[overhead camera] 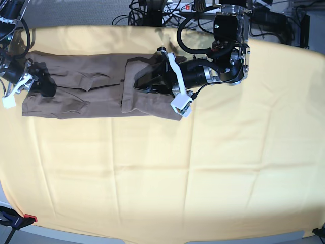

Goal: Fold the T-shirt properly

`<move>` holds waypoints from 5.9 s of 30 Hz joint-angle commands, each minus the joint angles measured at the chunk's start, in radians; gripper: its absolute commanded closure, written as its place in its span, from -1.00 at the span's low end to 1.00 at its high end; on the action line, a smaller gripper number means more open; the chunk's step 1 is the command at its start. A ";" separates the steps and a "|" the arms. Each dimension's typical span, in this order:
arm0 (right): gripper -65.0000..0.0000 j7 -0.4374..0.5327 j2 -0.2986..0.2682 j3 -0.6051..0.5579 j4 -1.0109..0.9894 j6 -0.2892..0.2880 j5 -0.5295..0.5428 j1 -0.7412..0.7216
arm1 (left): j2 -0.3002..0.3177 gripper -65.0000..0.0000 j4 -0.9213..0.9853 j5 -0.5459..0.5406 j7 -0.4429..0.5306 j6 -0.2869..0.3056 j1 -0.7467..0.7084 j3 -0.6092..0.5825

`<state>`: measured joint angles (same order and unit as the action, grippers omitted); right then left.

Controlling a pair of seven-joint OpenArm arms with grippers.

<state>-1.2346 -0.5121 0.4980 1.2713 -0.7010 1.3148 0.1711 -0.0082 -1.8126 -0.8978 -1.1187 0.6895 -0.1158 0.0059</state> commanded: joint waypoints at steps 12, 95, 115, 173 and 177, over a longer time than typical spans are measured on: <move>1.00 0.034 -0.020 -0.002 0.007 0.003 -0.040 -0.022 | -0.006 1.00 -0.020 -0.150 0.018 0.009 0.041 0.017; -0.48 0.175 0.455 -0.713 1.085 0.003 -0.565 0.071 | 0.266 1.00 -0.018 -0.337 -0.083 0.009 -0.092 0.441; 1.00 0.351 0.349 -0.719 1.085 0.021 -0.870 0.166 | 0.266 1.00 -0.018 -0.335 -0.078 0.009 -0.092 0.441; -0.51 0.404 0.520 -0.893 0.930 0.003 -0.844 0.074 | 0.280 1.00 -0.018 -0.341 -0.076 0.009 -0.088 0.441; -0.52 0.333 0.520 -0.886 1.000 0.003 -0.845 0.036 | 0.333 1.00 -0.018 -0.341 -0.035 0.009 -0.085 0.441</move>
<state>-0.9318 0.0006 -0.3885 2.2509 -0.6964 0.4469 0.2134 0.3164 -1.8133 -1.2087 -1.1740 0.6899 -0.2096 0.4446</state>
